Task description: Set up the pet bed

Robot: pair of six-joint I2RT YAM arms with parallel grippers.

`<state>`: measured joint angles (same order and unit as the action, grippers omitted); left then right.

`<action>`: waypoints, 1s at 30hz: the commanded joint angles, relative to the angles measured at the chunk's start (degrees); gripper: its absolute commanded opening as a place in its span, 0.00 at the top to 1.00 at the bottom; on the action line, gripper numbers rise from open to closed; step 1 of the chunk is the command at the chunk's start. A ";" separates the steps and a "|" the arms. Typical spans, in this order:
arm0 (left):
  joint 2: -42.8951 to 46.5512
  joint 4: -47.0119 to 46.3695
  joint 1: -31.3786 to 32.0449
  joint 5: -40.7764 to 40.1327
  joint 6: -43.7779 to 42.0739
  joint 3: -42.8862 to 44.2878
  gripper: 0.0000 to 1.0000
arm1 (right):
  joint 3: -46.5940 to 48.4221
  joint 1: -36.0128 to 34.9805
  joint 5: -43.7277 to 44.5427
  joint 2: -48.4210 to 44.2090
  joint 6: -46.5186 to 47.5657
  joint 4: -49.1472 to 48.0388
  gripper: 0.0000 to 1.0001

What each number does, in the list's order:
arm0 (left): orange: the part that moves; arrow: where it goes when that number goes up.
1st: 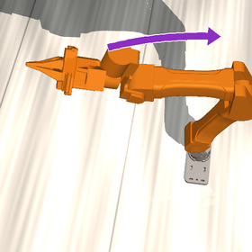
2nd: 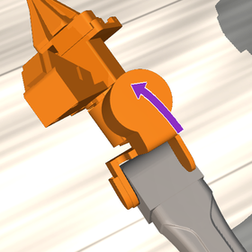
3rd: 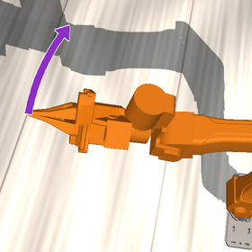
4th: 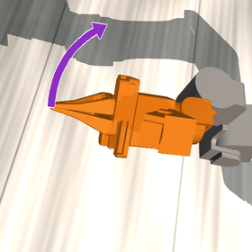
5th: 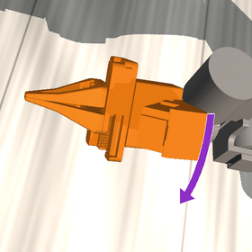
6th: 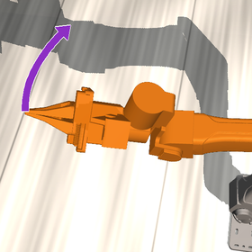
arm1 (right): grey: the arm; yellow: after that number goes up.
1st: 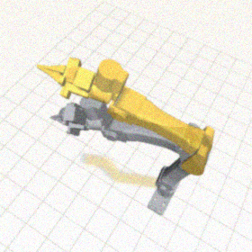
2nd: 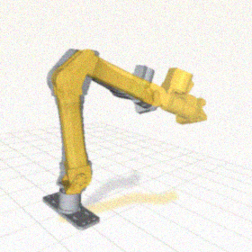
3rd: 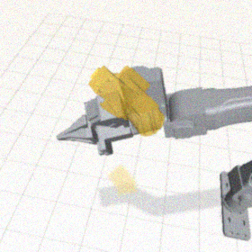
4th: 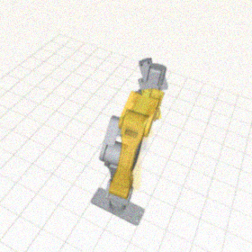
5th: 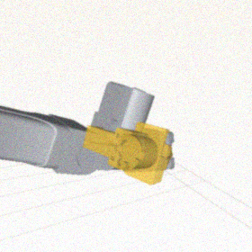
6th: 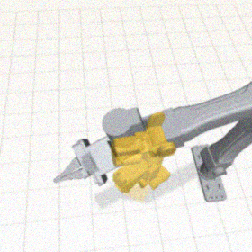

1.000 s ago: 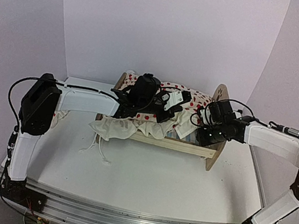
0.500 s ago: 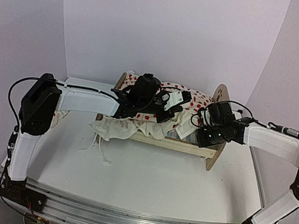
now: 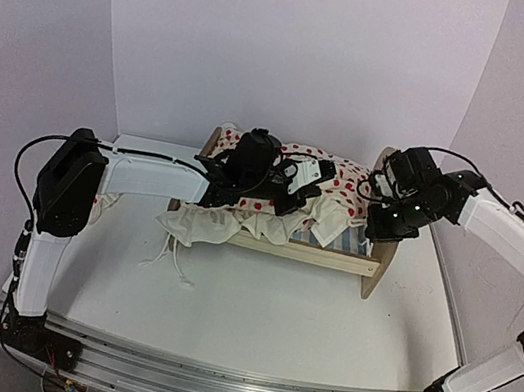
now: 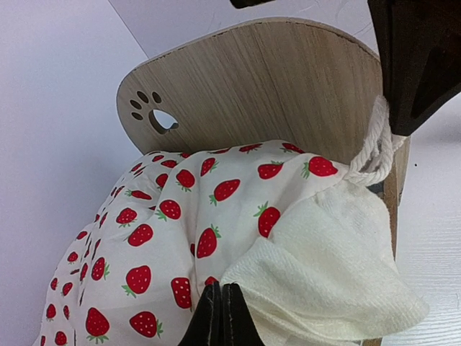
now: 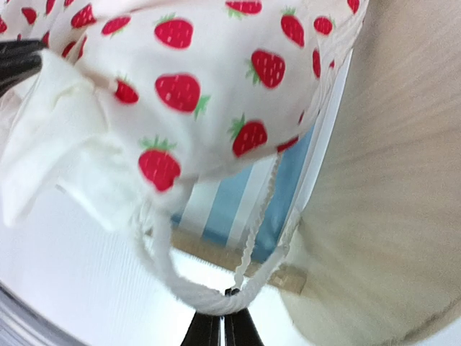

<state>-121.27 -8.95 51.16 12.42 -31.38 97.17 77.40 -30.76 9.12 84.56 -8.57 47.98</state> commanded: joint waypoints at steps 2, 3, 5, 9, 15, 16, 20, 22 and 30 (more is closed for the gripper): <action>-1.07 -0.45 -0.51 1.36 1.31 2.95 1.00 | 5.22 0.56 -2.03 -1.42 -2.98 10.46 1.00; -1.10 -0.39 -0.52 1.37 1.37 2.94 1.00 | 5.48 1.19 -2.33 -1.36 -3.33 10.68 1.00; -1.08 -0.40 -0.50 1.38 1.40 2.91 1.00 | 6.51 2.95 -3.36 -1.07 -4.24 11.45 1.00; -0.88 -0.40 -0.44 1.29 1.22 2.82 1.00 | 8.00 6.92 -8.50 -1.12 -4.48 11.67 1.00; -0.67 -0.28 -0.44 1.11 0.90 2.70 1.00 | 13.47 7.85 -24.93 -0.86 -1.73 12.58 1.00; -0.67 -0.29 -0.41 1.11 0.88 2.72 1.00 | 14.26 7.95 -25.69 -1.10 -1.43 13.24 1.00; -0.72 -0.36 -0.45 1.11 0.88 2.75 1.00 | 15.31 9.91 -26.22 -2.95 -1.28 15.76 1.00; -0.65 -0.38 -0.43 1.14 0.88 2.75 1.00 | 15.21 10.94 -27.52 -3.70 -1.28 15.95 1.00; -0.54 -0.28 -0.44 1.14 0.86 2.52 1.00 | 14.35 11.86 -43.47 -3.75 0.86 15.77 1.00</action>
<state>-121.27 -8.95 51.16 13.52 -31.05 97.17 90.76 -19.04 -19.90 82.17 -10.09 62.71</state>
